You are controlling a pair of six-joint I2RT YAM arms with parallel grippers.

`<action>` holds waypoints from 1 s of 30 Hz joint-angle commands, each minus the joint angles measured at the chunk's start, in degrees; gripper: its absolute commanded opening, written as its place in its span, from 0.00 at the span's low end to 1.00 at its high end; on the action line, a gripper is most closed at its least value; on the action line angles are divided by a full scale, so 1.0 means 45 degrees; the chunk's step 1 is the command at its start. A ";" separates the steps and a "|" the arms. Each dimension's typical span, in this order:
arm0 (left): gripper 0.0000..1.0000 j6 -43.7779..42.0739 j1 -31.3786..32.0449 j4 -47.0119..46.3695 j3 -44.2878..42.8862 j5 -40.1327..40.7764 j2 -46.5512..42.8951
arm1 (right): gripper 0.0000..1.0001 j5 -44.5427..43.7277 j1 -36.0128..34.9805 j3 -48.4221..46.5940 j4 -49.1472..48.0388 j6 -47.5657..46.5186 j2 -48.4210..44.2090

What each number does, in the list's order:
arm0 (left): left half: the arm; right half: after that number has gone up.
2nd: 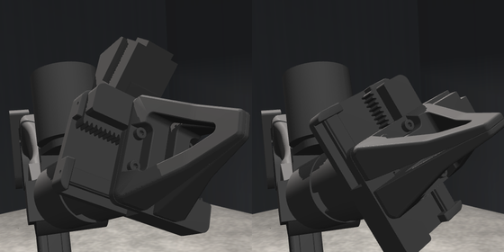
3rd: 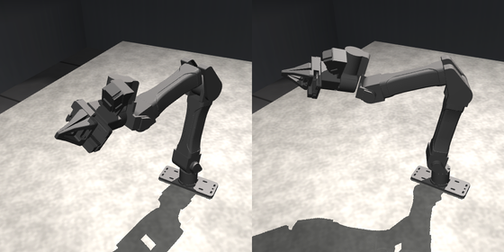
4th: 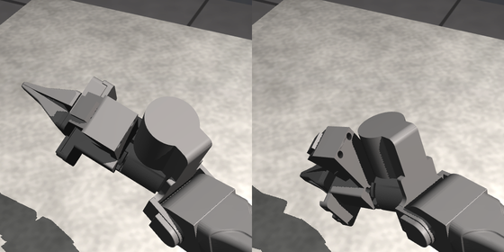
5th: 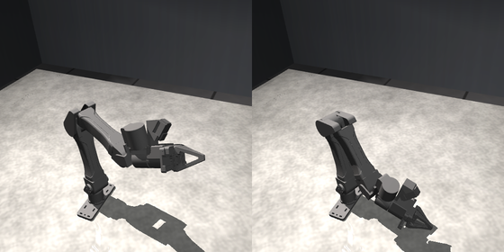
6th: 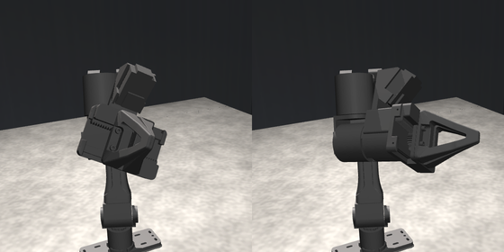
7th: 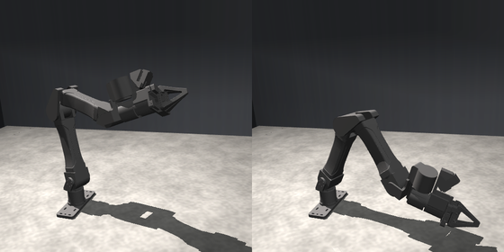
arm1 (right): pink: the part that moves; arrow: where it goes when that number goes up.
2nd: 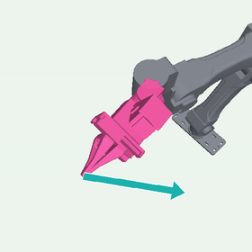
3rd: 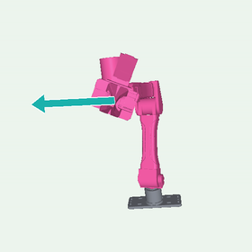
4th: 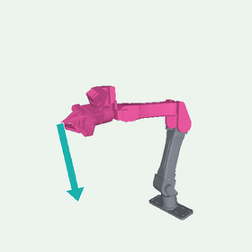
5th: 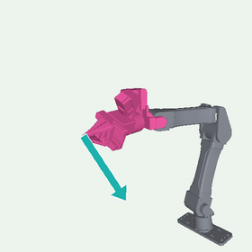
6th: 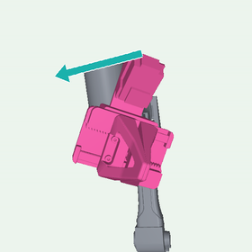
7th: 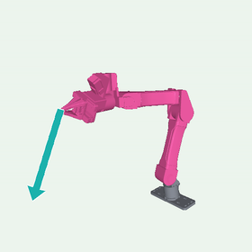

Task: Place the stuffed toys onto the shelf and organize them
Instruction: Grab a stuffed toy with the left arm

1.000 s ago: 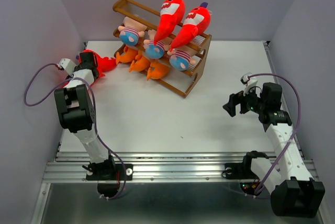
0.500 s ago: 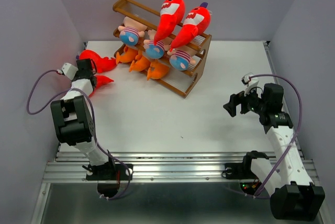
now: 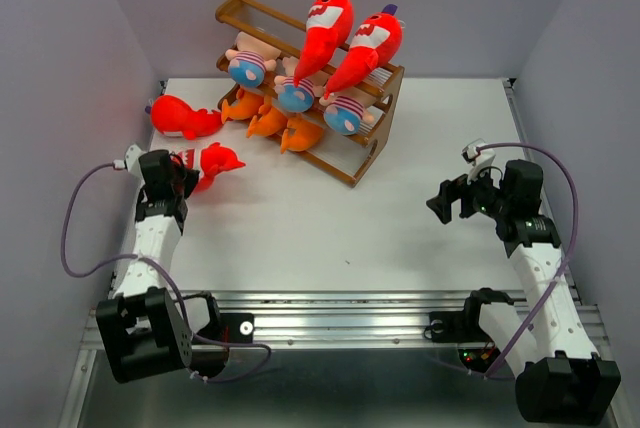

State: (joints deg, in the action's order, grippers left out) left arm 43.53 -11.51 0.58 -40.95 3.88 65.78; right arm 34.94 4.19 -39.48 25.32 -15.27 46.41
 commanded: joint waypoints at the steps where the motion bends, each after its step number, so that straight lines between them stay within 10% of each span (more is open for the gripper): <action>1: 0.00 -0.0141 0.0252 -0.0967 0.1439 -0.2207 -0.1119 | 1.00 0.0107 0.0105 -0.0093 -0.0373 -0.0084 -0.0216; 19: 0.00 -0.2388 0.2303 -0.3916 0.3924 -1.0760 -0.6647 | 1.00 -0.0010 0.0105 -0.0093 -0.0393 -0.0201 -0.0060; 30: 0.00 -0.2349 0.4313 -0.5108 0.4217 -1.2873 -0.8250 | 1.00 0.0242 0.0105 -0.0054 -0.0295 -0.0454 -0.0021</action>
State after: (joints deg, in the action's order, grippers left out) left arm 33.65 4.89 -16.10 -22.02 -48.73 29.45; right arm 34.94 4.19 -39.48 25.32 -15.73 46.54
